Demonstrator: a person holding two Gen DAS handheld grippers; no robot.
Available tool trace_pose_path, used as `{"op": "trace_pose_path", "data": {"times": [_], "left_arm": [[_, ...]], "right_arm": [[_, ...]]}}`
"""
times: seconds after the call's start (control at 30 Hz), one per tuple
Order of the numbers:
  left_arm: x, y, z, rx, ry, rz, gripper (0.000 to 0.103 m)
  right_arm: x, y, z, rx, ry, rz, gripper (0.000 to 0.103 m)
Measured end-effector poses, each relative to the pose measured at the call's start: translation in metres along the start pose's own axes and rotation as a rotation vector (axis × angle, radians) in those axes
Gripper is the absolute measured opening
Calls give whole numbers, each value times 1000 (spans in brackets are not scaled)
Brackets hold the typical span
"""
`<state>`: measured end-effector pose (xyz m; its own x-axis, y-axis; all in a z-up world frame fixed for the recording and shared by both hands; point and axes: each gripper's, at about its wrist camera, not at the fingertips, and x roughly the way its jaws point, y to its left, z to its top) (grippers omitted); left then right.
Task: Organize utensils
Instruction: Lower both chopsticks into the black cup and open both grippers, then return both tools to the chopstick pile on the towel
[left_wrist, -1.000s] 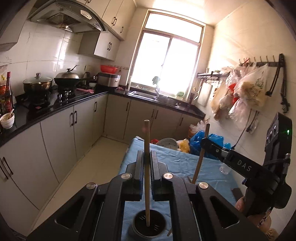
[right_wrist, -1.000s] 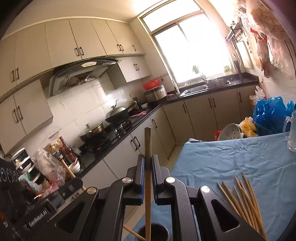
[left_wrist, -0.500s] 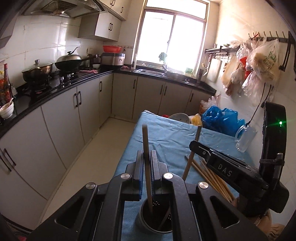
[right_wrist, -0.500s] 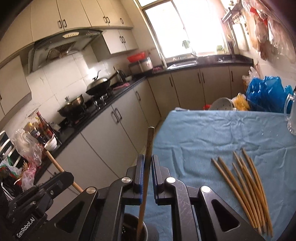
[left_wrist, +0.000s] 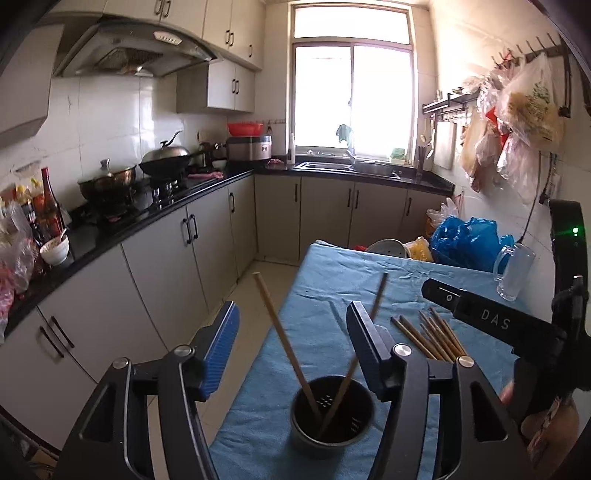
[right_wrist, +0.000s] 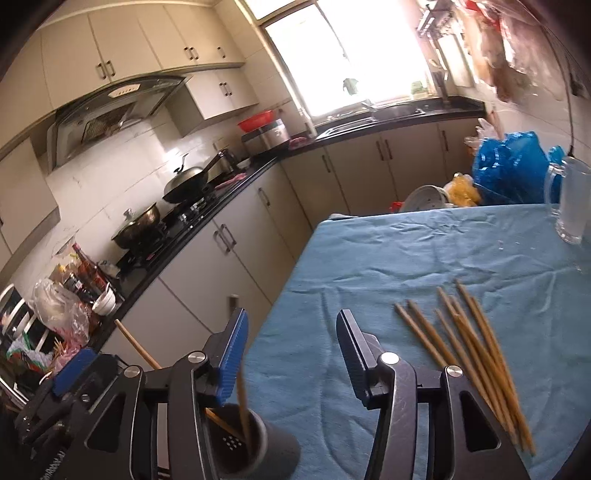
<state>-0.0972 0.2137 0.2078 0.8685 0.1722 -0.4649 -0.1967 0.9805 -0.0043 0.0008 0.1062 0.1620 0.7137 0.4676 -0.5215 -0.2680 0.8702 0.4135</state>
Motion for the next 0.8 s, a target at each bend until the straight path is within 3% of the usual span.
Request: {"op": "trace_pose_path", "data": {"times": [0.23, 0.47, 0.67, 0.8], "left_arm": [[-29, -34, -4, 37, -15, -67, 65], [-38, -73, -21, -9, 68, -259, 67], [5, -126, -59, 4, 241, -337, 67], [54, -157, -90, 3, 385, -358, 67]], "right_arm": [[-31, -49, -9, 59, -16, -54, 57], [-56, -130, -32, 124, 18, -158, 64], [-52, -197, -63, 182, 134, -213, 64], [-41, -217, -78, 146, 222, -209, 59]]}}
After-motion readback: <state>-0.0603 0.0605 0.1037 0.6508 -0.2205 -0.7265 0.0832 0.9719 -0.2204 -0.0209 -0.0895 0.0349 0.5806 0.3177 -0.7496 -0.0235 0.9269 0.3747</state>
